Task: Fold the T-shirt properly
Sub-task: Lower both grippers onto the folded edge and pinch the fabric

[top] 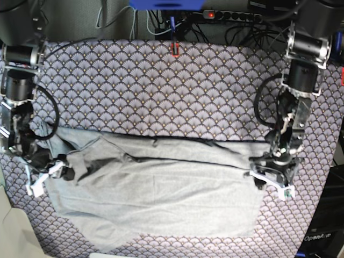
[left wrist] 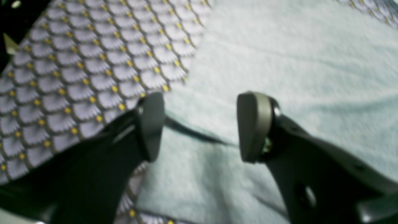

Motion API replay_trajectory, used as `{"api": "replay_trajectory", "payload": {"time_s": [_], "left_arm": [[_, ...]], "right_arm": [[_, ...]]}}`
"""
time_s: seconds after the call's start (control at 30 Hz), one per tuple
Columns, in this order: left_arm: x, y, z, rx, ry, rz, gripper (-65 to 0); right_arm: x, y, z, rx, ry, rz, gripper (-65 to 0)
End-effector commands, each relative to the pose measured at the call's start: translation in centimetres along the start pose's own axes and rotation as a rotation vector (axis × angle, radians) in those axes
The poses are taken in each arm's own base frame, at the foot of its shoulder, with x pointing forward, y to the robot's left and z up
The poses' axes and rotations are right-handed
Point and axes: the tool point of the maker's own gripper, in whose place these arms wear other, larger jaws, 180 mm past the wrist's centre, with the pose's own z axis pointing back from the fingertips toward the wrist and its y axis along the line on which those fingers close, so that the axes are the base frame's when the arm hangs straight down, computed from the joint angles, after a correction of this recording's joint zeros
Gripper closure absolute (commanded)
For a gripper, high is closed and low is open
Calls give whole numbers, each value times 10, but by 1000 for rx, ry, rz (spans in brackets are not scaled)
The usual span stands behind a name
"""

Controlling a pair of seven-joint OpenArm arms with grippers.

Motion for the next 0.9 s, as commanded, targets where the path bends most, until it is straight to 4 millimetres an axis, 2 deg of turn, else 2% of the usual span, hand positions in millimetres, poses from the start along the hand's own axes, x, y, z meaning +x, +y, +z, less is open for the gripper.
{"api": "replay_trajectory", "payload": {"time_s": [0.0, 0.07, 0.17, 0.27, 0.33, 0.57, 0.73, 0.87], "left_arm": [[33, -4, 3, -15, -88, -5, -368], [33, -13, 13, -44, -103, -8, -369], [31, -11, 28, -64, -107, -39, -369], [24, -15, 40, -87, -110, -52, -369], [13, -17, 46, -97, -97, -57, -369], [-29, -2, 56, -79, -20, -76, -369], [-49, 1, 62, -78, 18, -79, -370], [-63, 4, 66, -74, 42, -74, -370]], "right_arm": [[32, -6, 11, -5, -76, 20, -313], [32, -14, 16, -21, -81, 8, -313], [10, -37, 30, -65, -71, -44, -313], [-7, -48, 45, -95, -80, -62, -313], [-17, -50, 55, -109, -84, -46, -314], [-48, -53, 73, -135, -57, -33, -314], [-56, -63, 80, -159, -51, -53, -314], [-73, -69, 88, -177, -33, -74, -314]]}}
